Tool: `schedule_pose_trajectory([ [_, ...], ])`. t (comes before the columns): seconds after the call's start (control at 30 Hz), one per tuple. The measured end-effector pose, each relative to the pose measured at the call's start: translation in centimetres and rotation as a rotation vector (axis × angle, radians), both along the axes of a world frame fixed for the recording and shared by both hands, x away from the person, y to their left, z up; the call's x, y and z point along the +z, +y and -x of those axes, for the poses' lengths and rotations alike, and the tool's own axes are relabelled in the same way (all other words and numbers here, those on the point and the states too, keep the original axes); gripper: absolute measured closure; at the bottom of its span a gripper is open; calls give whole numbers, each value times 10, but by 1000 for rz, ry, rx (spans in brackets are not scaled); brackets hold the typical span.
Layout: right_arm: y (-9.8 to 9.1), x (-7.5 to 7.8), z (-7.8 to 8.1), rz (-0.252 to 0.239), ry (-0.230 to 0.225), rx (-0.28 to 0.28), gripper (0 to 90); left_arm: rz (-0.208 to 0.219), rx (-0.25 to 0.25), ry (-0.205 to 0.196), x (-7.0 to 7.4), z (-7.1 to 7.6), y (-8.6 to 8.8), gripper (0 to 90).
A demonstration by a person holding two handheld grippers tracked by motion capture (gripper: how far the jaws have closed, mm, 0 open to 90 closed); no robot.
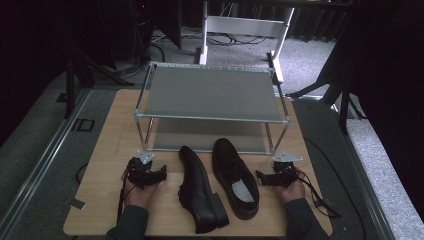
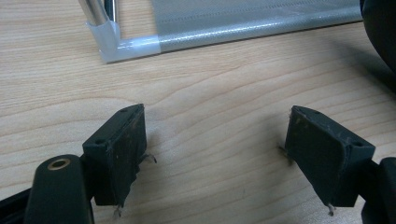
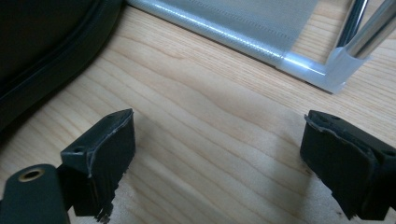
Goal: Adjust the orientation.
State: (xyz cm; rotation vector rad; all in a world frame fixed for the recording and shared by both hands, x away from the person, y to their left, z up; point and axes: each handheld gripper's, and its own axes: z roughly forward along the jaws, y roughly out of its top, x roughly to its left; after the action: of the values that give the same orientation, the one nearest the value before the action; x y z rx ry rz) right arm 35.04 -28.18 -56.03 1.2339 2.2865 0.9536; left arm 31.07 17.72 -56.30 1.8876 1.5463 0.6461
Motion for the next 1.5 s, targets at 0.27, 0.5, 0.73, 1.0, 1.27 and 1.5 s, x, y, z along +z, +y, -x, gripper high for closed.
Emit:
schedule_pose_trajectory([
  [0.27,0,5,6,6,14,-43,292,0,-3,1,0,0,0,208],
  [0.5,-1,27,19,-41,40,-40,411,0,-3,1,0,0,0,207],
  [0.73,0,45,36,-64,21,-7,415,0,-3,1,0,0,0,207],
  [1.0,12,76,57,-81,-28,49,392,1,-5,1,0,0,0,205],
  [1.27,26,91,72,-112,-40,127,375,-1,-10,2,0,1,0,201],
  [1.5,41,77,75,-49,11,181,376,-1,-10,2,0,1,0,201],
])
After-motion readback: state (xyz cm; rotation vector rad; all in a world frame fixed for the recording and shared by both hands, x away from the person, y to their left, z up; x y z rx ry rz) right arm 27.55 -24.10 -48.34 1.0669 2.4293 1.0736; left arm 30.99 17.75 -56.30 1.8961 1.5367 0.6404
